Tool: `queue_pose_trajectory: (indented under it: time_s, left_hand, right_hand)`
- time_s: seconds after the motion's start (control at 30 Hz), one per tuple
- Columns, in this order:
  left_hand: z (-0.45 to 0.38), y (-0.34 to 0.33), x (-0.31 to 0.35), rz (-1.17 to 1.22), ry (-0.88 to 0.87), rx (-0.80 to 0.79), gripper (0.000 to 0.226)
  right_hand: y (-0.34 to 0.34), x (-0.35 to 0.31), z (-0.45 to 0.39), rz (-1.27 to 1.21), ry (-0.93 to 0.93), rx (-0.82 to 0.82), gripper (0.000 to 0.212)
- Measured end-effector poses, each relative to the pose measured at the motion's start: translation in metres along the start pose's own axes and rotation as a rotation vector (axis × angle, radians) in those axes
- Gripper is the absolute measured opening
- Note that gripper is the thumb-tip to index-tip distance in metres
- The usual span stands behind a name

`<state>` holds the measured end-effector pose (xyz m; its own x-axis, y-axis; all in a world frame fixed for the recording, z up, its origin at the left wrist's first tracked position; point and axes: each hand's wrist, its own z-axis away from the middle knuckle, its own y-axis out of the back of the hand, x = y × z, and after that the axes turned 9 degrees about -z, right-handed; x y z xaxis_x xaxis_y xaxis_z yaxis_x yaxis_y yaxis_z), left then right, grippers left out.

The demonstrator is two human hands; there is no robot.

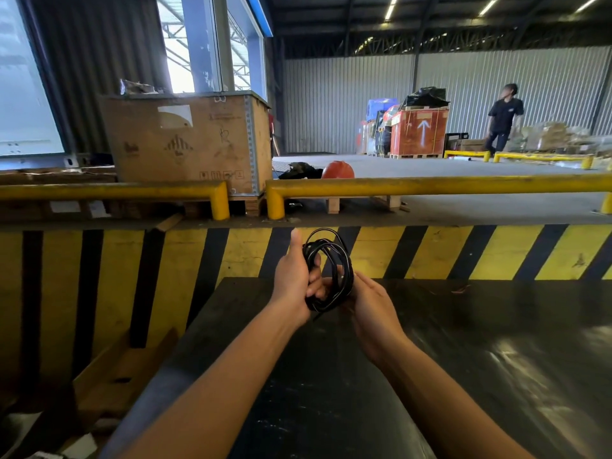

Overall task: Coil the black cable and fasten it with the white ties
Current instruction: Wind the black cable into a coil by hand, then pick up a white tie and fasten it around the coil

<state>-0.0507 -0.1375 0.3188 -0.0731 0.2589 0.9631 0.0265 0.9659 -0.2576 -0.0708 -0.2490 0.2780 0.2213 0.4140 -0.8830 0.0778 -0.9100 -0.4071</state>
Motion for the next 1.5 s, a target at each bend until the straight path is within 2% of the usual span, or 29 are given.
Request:
queue_pose_trajectory:
  time_s: [0.13, 0.23, 0.37, 0.47, 0.53, 0.63, 0.73, 0.8, 0.87, 1.03, 1.1, 1.17, 1.23, 1.3, 1.37, 1.5]
  left_hand:
    - [-0.005, -0.006, -0.007, -0.069, -0.023, 0.143, 0.054]
    - [-0.009, -0.005, -0.012, -0.097, -0.057, 0.184, 0.047]
    - [-0.009, -0.003, -0.017, -0.103, -0.086, 0.127, 0.039]
    - [-0.01, 0.01, -0.016, -0.126, -0.035, -0.004, 0.041]
    - [-0.014, 0.021, -0.014, -0.288, -0.052, -0.062, 0.05]
    - [-0.016, 0.025, -0.013, -0.673, -0.139, -0.133, 0.058]
    - [-0.015, 0.018, -0.023, -0.946, -0.301, -0.081, 0.068]
    - [-0.015, 0.016, -0.033, -0.975, -0.412, 0.027, 0.067]
    - [-0.017, 0.017, -0.041, -0.909, -0.445, 0.099, 0.06]
    - [-0.021, 0.02, -0.057, -0.628, -0.288, 0.171, 0.056]
    - [-0.02, 0.02, -0.066, -0.563, -0.236, 0.142, 0.049]
    - [-0.018, 0.021, -0.074, -0.586, -0.181, 0.041, 0.036]
    - [-0.017, 0.024, -0.08, -0.691, -0.105, -0.111, 0.032]
    - [-0.017, 0.025, -0.085, -0.842, -0.042, -0.207, 0.038]
    - [-0.016, 0.023, -0.09, -0.94, -0.009, -0.23, 0.042]
    - [-0.013, 0.022, -0.109, -1.002, -0.07, -0.15, 0.043]
  right_hand:
    - [-0.001, 0.002, 0.004, 0.071, 0.01, -0.051, 0.046]
    - [-0.002, -0.001, 0.005, 0.21, 0.147, -0.105, 0.028]
    - [0.003, -0.009, -0.003, 0.444, 0.296, -0.07, 0.026]
    - [0.016, -0.013, -0.014, 0.708, 0.319, -0.057, 0.02]
    - [0.023, -0.015, -0.018, 0.881, 0.305, -0.127, 0.019]
    - [0.024, -0.013, -0.018, 1.056, 0.274, -0.278, 0.018]
    - [0.021, -0.007, -0.013, 1.034, 0.301, -0.314, 0.019]
    - [0.021, -0.001, -0.009, 0.972, 0.306, -0.278, 0.02]
    - [0.025, 0.011, -0.001, 0.892, 0.303, -0.232, 0.023]
    - [0.037, 0.046, 0.022, 0.665, 0.267, -0.108, 0.018]
    - [0.039, 0.055, 0.024, 0.652, 0.232, -0.07, 0.023]
    - [0.043, 0.059, 0.026, 0.694, 0.191, -0.025, 0.026]
    - [0.05, 0.062, 0.026, 0.791, 0.195, -0.006, 0.03]
    - [0.056, 0.066, 0.026, 0.923, 0.223, -0.017, 0.03]
    - [0.061, 0.071, 0.027, 0.993, 0.227, -0.036, 0.023]
    - [0.068, 0.079, 0.03, 0.946, 0.196, -0.059, 0.02]
